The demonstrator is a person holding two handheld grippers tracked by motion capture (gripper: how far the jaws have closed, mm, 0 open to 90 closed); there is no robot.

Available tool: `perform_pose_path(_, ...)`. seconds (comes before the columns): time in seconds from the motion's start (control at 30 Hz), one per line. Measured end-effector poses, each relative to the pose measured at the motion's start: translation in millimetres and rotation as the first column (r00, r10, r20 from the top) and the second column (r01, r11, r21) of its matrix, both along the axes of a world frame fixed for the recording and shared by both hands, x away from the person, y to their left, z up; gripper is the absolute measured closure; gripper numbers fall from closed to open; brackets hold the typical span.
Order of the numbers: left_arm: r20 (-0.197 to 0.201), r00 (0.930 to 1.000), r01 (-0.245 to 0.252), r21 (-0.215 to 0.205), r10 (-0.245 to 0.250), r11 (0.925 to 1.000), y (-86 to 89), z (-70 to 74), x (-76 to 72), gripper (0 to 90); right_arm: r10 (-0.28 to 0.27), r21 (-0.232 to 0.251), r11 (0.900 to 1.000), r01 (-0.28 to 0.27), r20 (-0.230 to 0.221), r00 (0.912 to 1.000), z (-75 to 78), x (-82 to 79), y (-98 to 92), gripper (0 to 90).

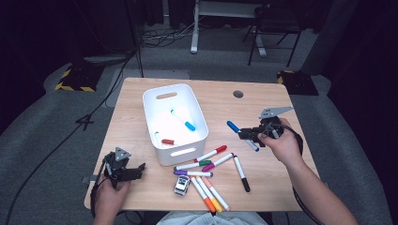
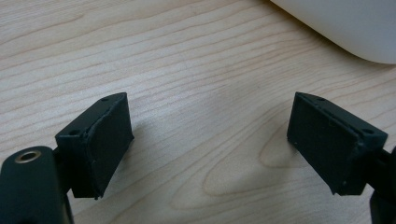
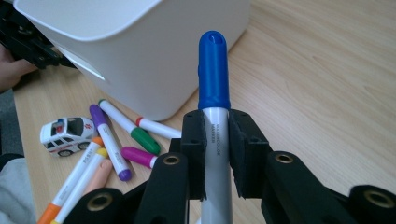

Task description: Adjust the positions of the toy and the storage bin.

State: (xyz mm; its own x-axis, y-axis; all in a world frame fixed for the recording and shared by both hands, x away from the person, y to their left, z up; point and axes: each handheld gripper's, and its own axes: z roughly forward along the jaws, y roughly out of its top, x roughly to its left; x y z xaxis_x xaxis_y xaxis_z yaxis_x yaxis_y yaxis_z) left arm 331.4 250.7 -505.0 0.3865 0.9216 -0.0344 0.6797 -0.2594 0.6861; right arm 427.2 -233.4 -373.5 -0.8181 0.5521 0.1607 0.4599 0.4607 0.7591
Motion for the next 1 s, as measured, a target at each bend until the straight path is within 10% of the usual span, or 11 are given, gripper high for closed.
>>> perform_pose_path(1.0,0.0,0.9999,-0.013,-0.002,0.013,0.9999,0.2,0.2,0.7,14.7,0.151,-0.008,0.989,-0.15,0.067,0.9863,56.7,25.2,116.0,77.1)
